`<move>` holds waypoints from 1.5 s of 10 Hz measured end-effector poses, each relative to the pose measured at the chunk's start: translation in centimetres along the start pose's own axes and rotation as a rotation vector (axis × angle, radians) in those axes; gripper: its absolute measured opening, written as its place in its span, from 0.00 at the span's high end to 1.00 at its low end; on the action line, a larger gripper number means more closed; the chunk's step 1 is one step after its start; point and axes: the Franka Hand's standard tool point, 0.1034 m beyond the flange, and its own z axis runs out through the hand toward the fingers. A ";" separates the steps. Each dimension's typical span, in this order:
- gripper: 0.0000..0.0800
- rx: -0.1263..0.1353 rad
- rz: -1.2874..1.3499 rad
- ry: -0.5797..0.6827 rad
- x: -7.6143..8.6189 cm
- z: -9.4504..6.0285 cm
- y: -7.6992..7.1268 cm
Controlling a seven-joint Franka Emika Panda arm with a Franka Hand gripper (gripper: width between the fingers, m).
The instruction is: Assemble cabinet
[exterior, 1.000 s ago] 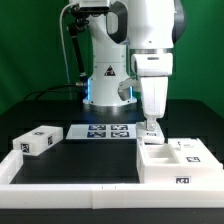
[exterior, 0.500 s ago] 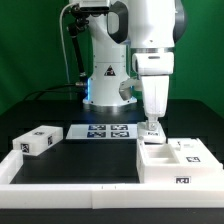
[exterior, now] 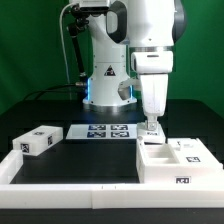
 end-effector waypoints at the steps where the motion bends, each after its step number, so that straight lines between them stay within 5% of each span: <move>1: 0.91 0.002 0.000 -0.001 0.0 0.0 0.0; 15: 0.91 0.004 -0.005 0.004 0.5 0.3 0.0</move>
Offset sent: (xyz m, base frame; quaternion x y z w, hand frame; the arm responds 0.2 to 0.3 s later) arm 0.0048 0.0036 -0.0031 0.0074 0.0010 -0.0007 1.0000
